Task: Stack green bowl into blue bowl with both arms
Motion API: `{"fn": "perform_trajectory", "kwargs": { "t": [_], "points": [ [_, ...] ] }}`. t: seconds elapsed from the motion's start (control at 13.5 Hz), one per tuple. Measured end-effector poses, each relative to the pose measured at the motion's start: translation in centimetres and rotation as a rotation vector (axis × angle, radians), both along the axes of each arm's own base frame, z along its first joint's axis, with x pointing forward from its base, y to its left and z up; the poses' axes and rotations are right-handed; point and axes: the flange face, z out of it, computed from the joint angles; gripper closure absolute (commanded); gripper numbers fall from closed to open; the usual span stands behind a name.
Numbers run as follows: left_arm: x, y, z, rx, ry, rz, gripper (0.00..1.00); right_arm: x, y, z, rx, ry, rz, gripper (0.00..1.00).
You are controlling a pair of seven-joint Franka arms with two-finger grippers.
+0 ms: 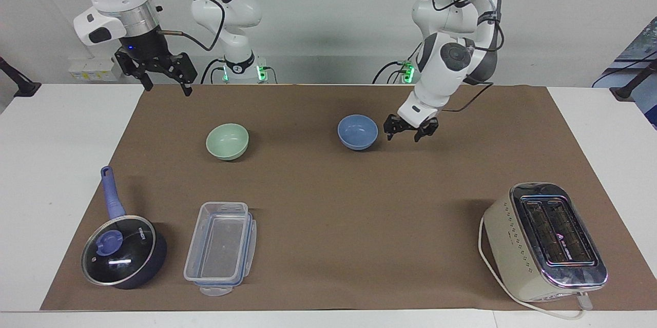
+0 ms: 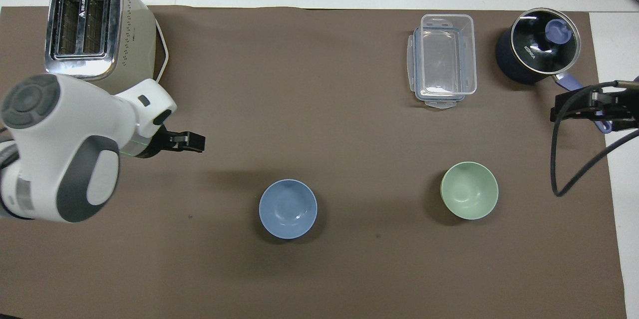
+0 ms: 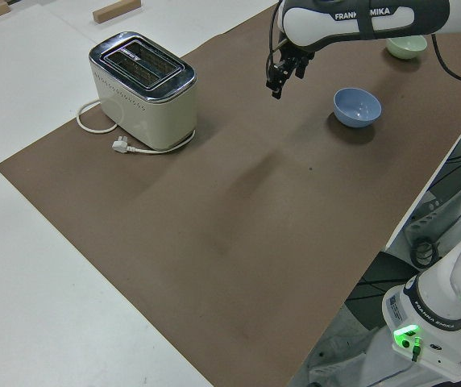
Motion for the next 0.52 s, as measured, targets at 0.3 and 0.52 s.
{"fn": "perform_trajectory", "kwargs": {
  "t": [0.3, 0.52],
  "points": [
    [2.0, 6.9, 6.2, 0.065, 0.002, -0.042, 0.00, 0.0, 0.0, 0.0, 0.000, 0.000, 0.000, 0.00],
    [1.8, 7.1, 12.4, 0.108, 0.013, -0.060, 0.00, 0.0, 0.0, 0.0, 0.004, 0.000, 0.000, 0.00]
  ]
}}
